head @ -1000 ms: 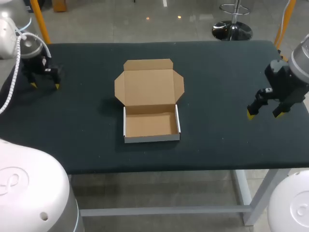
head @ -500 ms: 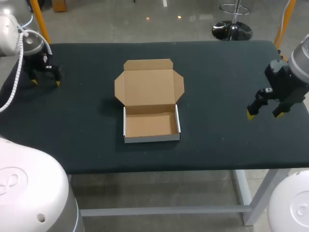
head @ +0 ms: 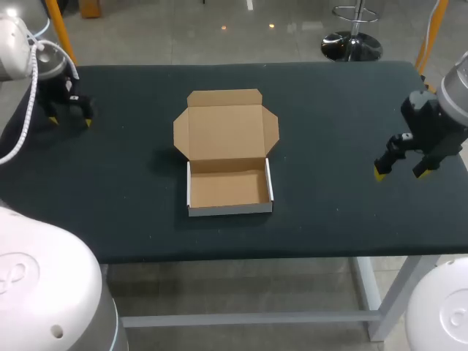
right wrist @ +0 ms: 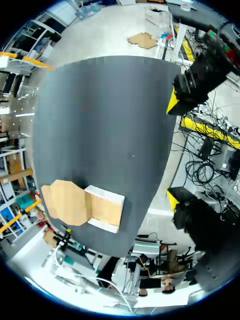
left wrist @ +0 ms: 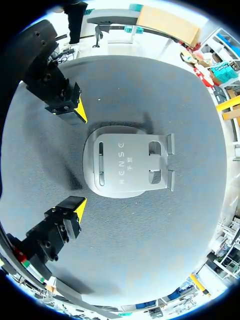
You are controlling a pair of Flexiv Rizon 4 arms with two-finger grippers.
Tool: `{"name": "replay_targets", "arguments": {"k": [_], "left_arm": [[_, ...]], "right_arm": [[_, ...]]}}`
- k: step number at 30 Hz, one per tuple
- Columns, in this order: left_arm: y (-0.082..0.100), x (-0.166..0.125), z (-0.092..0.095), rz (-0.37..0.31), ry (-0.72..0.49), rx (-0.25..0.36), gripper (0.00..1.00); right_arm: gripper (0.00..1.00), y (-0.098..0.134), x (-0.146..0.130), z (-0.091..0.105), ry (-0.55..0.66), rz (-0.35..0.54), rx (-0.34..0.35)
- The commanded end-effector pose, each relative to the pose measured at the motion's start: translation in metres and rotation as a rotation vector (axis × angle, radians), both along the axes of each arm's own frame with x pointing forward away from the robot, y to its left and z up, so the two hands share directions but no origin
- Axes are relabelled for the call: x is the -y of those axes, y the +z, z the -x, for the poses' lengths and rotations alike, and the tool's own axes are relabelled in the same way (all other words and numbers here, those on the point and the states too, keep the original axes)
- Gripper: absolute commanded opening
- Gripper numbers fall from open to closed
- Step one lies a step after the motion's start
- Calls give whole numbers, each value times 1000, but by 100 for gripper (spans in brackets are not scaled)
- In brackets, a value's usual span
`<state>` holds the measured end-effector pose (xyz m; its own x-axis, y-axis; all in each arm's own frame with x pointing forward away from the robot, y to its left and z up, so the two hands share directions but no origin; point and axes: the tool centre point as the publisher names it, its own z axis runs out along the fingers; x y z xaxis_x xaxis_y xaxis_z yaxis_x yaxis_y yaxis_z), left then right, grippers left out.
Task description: Assemble the packaging by folding the flat box into shape, placing the metal phone stand inside, and closing the box properly
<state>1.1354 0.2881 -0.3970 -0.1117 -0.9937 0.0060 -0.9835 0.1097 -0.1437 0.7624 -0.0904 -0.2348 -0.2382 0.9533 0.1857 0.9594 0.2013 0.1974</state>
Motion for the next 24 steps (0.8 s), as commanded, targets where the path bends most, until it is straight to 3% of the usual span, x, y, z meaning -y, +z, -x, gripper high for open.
{"name": "replay_targets", "arguments": {"k": [1,24], "left_arm": [[-2,-1,-8,1,-2,-13,100],[-4,1,-24,-2,-26,-17,100]], "right_arm": [[100,3,0,1,1,1,-5],[100,3,0,1,1,1,-5]]}}
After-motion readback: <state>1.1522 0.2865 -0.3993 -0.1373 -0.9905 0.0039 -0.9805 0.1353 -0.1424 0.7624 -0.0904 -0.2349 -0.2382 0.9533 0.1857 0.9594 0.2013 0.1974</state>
